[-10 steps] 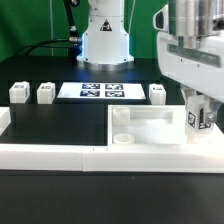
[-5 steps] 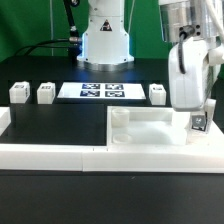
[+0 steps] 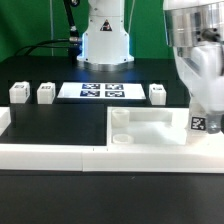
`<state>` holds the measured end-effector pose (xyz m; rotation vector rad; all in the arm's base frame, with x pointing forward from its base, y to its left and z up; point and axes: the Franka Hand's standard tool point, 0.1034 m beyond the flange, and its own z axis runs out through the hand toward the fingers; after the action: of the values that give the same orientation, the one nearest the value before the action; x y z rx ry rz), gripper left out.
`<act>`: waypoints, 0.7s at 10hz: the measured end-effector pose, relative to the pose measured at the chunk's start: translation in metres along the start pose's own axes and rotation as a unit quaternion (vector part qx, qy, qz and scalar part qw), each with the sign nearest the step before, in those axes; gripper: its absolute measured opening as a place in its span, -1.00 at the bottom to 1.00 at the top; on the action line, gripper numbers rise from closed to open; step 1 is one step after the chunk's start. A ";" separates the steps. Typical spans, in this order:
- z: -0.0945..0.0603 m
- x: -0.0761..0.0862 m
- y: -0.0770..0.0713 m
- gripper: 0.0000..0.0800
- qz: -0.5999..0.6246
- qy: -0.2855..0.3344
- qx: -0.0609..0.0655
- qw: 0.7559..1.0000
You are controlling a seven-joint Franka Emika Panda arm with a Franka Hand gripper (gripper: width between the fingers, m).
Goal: Assemble square table
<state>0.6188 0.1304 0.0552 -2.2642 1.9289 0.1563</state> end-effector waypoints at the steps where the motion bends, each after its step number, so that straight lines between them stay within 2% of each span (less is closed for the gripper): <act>1: -0.001 0.001 -0.001 0.60 -0.018 0.001 0.001 1.000; 3: -0.001 0.004 -0.001 0.62 -0.105 0.005 0.000 0.994; 4: -0.002 0.004 0.000 0.62 -0.152 0.008 -0.005 0.988; 5: -0.007 0.005 -0.002 0.62 -0.243 0.014 -0.018 0.970; 6: -0.012 0.005 -0.005 0.62 -0.291 0.019 -0.019 0.956; 7: -0.013 0.006 -0.006 0.62 -0.363 0.025 -0.026 0.931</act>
Offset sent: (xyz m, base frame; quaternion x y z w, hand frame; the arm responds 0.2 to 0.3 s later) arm 0.0000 0.0000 0.0000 0.0000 0.0000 -0.1296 0.9916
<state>0.6251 0.1227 0.0669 -2.8580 0.9883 0.0517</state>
